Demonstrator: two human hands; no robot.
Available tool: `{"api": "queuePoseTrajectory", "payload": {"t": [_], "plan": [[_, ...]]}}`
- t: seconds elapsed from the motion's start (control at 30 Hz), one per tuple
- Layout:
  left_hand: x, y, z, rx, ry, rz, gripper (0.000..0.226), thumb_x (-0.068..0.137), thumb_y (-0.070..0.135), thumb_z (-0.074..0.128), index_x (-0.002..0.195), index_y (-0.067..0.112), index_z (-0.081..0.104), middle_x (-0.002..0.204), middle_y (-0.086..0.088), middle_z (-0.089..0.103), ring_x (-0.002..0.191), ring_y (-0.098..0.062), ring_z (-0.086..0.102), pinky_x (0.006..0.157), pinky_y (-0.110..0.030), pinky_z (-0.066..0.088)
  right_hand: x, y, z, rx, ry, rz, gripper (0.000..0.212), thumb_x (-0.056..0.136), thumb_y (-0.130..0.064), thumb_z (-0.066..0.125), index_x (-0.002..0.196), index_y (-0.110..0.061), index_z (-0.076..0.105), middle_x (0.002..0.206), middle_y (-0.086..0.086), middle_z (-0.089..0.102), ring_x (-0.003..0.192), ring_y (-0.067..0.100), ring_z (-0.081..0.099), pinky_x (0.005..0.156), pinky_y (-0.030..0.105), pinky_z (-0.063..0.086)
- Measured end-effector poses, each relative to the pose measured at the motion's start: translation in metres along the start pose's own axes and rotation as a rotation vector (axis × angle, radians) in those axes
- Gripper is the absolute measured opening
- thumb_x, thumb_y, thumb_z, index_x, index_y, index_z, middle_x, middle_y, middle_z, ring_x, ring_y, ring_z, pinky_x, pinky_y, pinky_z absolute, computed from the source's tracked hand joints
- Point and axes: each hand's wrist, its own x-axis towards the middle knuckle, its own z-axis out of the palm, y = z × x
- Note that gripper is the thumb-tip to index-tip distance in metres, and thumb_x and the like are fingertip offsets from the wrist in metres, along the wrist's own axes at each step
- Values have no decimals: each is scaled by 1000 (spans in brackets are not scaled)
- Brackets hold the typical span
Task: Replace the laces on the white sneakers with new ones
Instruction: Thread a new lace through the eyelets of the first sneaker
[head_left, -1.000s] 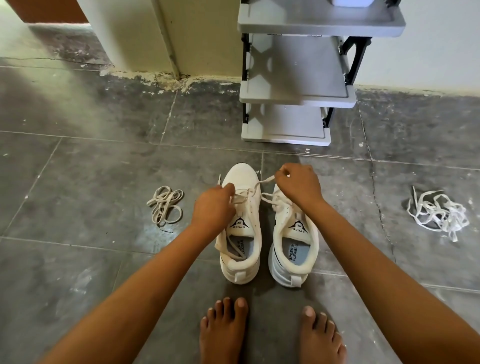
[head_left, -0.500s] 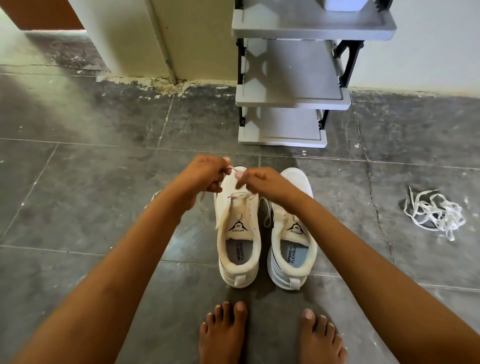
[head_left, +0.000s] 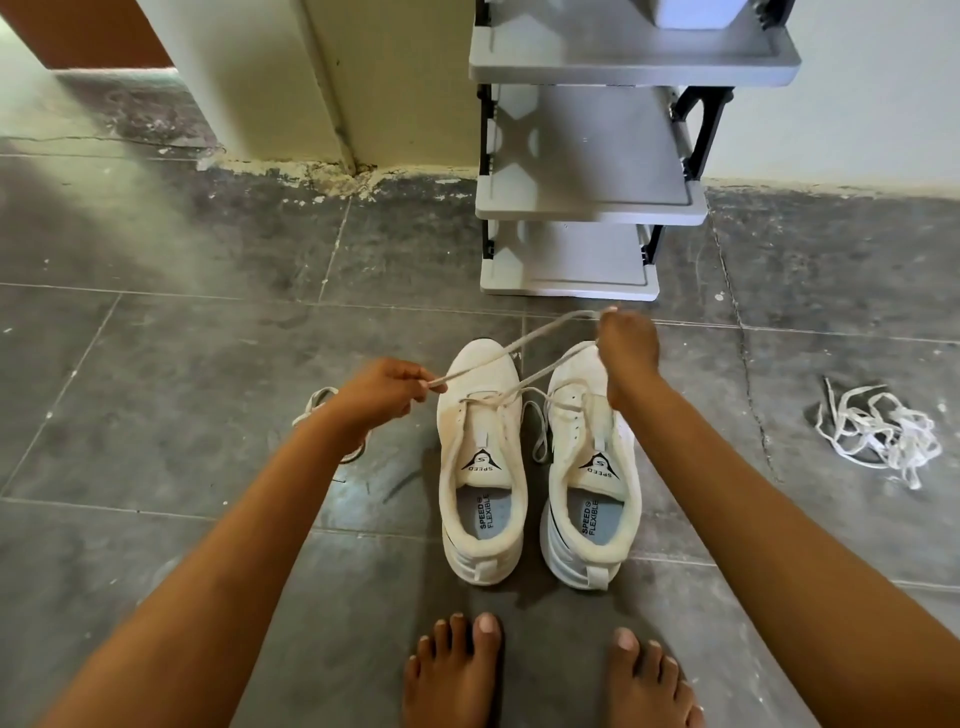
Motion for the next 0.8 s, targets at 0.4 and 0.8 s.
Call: {"api": "queuePoseTrajectory", "payload": {"t": [0.4,0.8], "plan": [[-3,14,8,-14,32,156,11,79,8,73,74,17,70,62,8,68,53,6,55,52,-7,44,-31,15,25,-555,-552,-532,14,91,-15,58,94,-10,71,82,4,71,66,4,60,58,8,40],[0,13,2,74,29,73,30,91,-11,46,109,2,65,93,-14,68,75,-15,63,69,-17,56,-4,24,-4,-907,-273,-484,29,87,-9,53,112,-12,66,120,11,63,104,24,56,84,28,46]]}}
